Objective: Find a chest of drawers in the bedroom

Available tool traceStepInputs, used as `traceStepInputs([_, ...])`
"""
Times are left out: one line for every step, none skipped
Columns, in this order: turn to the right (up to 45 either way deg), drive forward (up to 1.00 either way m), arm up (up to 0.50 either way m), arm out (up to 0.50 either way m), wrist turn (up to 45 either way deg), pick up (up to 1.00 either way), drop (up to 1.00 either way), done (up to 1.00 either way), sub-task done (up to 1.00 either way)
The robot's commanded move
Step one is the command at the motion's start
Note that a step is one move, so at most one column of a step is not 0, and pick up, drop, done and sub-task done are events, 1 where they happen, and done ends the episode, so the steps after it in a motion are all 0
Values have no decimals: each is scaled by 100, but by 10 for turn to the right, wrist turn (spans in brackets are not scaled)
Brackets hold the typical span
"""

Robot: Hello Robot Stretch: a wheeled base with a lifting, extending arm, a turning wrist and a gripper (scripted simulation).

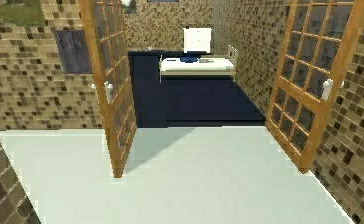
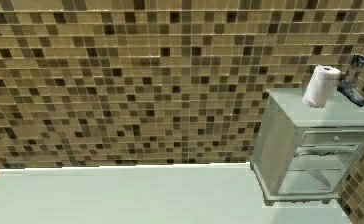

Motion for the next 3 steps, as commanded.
traceStepInputs([0,100,0,0,0,0,0,0,0])
traceStepInputs([-30,0,0,0,0,0,0,0,0])
traceStepInputs([270,0,0,0,0,0,0,0,0])
